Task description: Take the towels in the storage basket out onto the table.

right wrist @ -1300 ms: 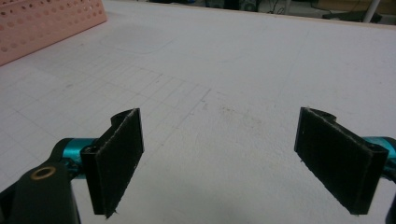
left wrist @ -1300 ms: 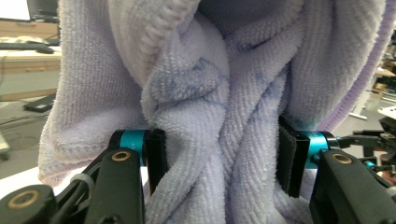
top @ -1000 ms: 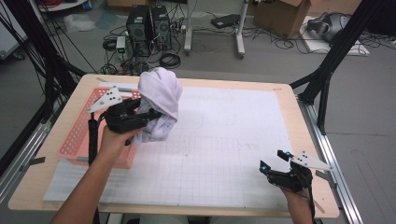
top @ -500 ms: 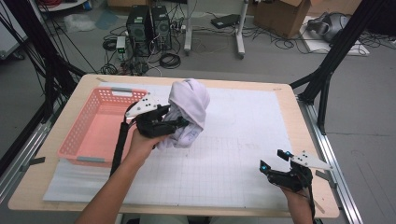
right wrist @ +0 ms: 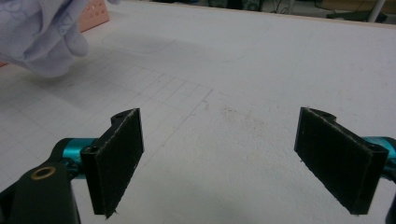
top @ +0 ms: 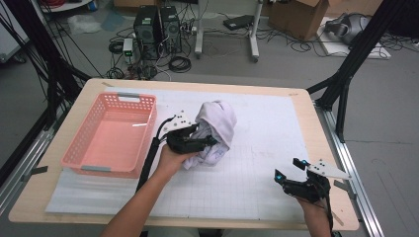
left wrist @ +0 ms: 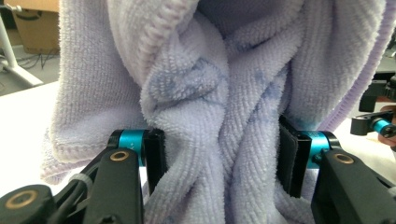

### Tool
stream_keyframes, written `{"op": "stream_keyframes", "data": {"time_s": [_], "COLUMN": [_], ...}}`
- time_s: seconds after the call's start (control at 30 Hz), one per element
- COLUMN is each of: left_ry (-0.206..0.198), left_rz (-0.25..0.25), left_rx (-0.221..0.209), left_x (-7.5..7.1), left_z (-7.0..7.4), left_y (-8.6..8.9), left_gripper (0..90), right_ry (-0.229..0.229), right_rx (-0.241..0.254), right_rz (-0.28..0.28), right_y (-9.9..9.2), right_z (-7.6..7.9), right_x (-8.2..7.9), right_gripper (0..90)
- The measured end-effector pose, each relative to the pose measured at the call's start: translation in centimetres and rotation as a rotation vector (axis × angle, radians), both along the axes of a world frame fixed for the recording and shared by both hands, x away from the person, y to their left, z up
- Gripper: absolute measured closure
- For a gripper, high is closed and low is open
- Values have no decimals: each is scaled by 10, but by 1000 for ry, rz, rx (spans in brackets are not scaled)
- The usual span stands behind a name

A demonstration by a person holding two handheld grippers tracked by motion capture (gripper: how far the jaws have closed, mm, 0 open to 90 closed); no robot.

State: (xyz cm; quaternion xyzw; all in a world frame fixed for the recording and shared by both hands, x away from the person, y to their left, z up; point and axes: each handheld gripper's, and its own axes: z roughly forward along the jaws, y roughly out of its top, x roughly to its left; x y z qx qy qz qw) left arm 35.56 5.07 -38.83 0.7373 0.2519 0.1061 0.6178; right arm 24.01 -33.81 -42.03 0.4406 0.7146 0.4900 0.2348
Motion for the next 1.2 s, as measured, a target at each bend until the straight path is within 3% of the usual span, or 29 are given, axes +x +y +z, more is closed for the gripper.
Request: {"op": "stream_keyframes", "data": {"time_s": [0.4, 0.63, 0.73, 0.87, 1.03, 1.2], "left_ry": [80, 112, 134, 156, 125, 93], "left_rz": [17, 56, 88, 119, 134, 131], "left_rx": [115, 148, 143, 138, 89, 43], "left_x": [5, 10, 11, 11, 5, -4], "left_z": [-28, -36, -37, -34, -19, -6], "left_y": [-21, -24, -23, -20, -11, 8], "left_gripper": [482, 464, 425, 279, 194, 188], "right_ry": [6, 1, 9, 9, 7, 5], "right_rx": [3, 22, 26, 13, 10, 8], "right_rz": [9, 0, -5, -4, -1, -6], "right_y": [2, 0, 0, 1, 4, 4], "right_z": [-1, -1, -1, -1, -1, -1], "right_x": [1, 2, 2, 2, 4, 4], "right_gripper": [143, 144, 144, 144, 144, 144]}}
